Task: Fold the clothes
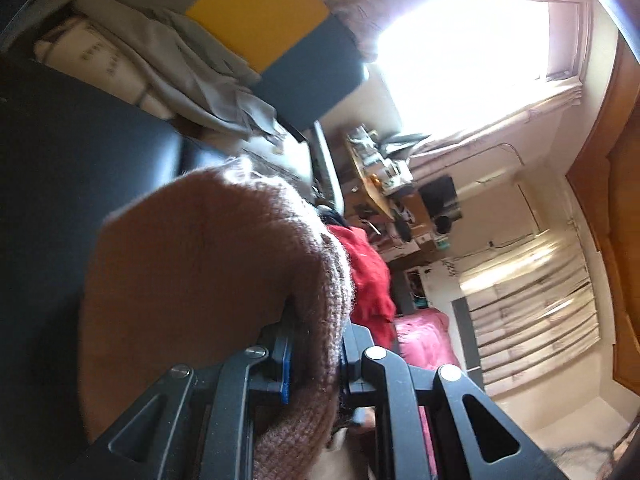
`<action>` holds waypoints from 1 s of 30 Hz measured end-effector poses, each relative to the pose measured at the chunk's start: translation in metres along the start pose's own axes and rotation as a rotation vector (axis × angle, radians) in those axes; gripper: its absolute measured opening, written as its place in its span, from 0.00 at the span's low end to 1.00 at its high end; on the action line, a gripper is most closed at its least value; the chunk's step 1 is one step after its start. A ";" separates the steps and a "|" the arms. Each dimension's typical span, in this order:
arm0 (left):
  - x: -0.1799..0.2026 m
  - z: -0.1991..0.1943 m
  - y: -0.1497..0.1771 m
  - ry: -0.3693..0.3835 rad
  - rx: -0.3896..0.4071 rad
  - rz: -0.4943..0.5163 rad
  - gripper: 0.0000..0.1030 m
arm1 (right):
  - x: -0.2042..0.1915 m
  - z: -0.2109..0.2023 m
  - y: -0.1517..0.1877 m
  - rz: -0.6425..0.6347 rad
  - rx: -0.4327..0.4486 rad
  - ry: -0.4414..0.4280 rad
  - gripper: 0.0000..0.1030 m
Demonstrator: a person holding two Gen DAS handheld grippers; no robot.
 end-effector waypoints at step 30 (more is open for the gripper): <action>0.085 0.170 0.058 0.033 -0.323 -0.012 0.24 | 0.024 -0.047 0.022 0.036 0.034 0.045 1.00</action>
Point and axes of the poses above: each gripper's, at about its wrist camera, not at the fingertips, and z roughly the way its jaws point, x to its right, y to its underside, the point moved 9 cm from there along z, roughly the way its jaws point, and after that the axes turned 2 degrees about z, right-handed, at the moved point
